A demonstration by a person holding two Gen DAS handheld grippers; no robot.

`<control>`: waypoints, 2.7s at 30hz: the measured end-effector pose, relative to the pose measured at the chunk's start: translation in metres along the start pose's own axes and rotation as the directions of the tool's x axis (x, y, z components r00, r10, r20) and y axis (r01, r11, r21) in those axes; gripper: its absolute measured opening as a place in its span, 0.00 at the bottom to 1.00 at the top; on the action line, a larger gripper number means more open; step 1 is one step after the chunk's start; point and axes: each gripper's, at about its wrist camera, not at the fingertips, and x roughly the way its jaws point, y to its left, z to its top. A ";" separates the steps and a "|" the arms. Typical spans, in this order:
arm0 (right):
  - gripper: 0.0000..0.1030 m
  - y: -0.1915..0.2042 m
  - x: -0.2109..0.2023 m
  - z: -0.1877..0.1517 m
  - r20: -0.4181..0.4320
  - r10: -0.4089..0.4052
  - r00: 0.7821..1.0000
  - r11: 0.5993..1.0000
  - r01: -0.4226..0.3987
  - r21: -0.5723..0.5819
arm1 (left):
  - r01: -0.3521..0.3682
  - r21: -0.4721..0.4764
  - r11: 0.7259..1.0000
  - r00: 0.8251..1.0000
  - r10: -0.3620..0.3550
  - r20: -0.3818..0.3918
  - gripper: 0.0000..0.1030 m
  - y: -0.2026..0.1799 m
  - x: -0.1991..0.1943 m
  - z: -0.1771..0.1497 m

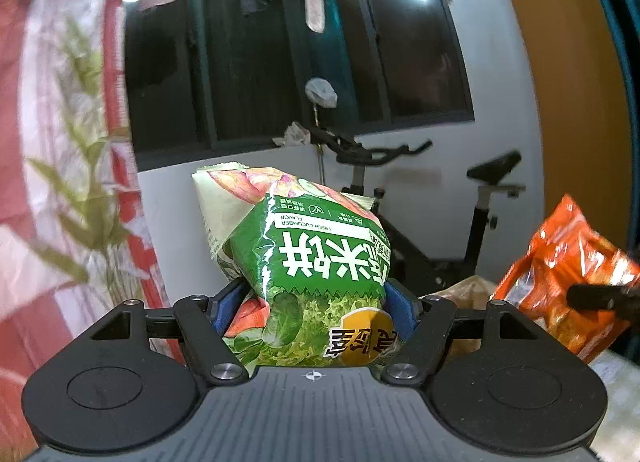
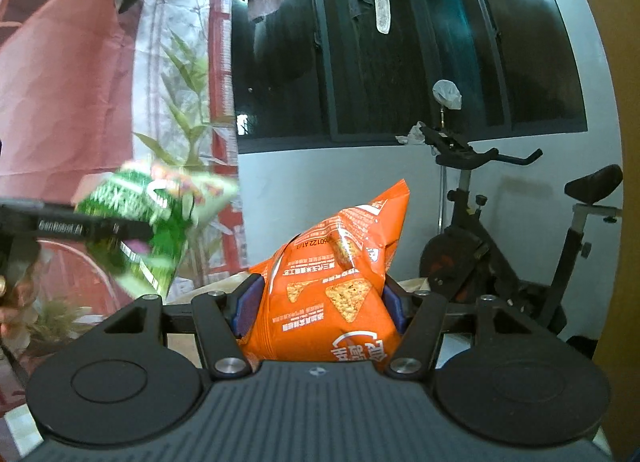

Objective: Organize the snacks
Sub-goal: 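Carry both bags over the lined box and open both tools to drop them, then move both tools back to the small snacks beside the taped box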

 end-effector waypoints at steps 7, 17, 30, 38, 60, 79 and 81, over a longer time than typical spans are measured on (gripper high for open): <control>0.60 -0.018 0.048 0.013 -0.049 -0.047 0.998 0.999 0.047 0.005 | 0.029 0.069 0.997 0.982 -0.016 -0.190 0.73 -0.017 0.071 -0.012; 0.60 -0.021 0.087 0.002 -0.133 -0.053 0.990 0.999 0.053 -0.006 | 0.142 0.207 0.968 0.904 -0.042 -0.424 0.73 -0.033 0.111 -0.045; 0.60 -0.019 0.105 -0.006 -0.204 -0.074 0.976 0.997 0.072 -0.019 | 0.189 0.131 0.973 0.861 -0.101 -0.498 0.77 -0.022 0.124 -0.046; 0.64 -0.017 0.123 -0.014 -0.261 -0.083 0.962 0.996 0.088 0.006 | 0.189 0.115 0.975 0.887 -0.120 -0.446 0.88 -0.012 0.110 -0.035; 0.70 -0.005 0.068 -0.014 -0.281 -0.040 0.959 0.999 0.047 0.017 | -0.039 -0.103 0.994 0.973 0.015 -0.232 0.88 0.037 0.002 -0.023; 0.70 0.026 -0.010 -0.059 -0.164 -0.021 0.986 1.000 0.019 -0.014 | -0.111 -0.237 0.965 0.975 0.060 -0.213 0.87 0.006 -0.090 -0.118; 0.70 0.031 -0.014 -0.070 -0.162 -0.032 0.986 0.999 0.025 -0.044 | -0.104 -0.257 0.961 0.974 0.046 -0.221 0.87 -0.001 -0.092 -0.130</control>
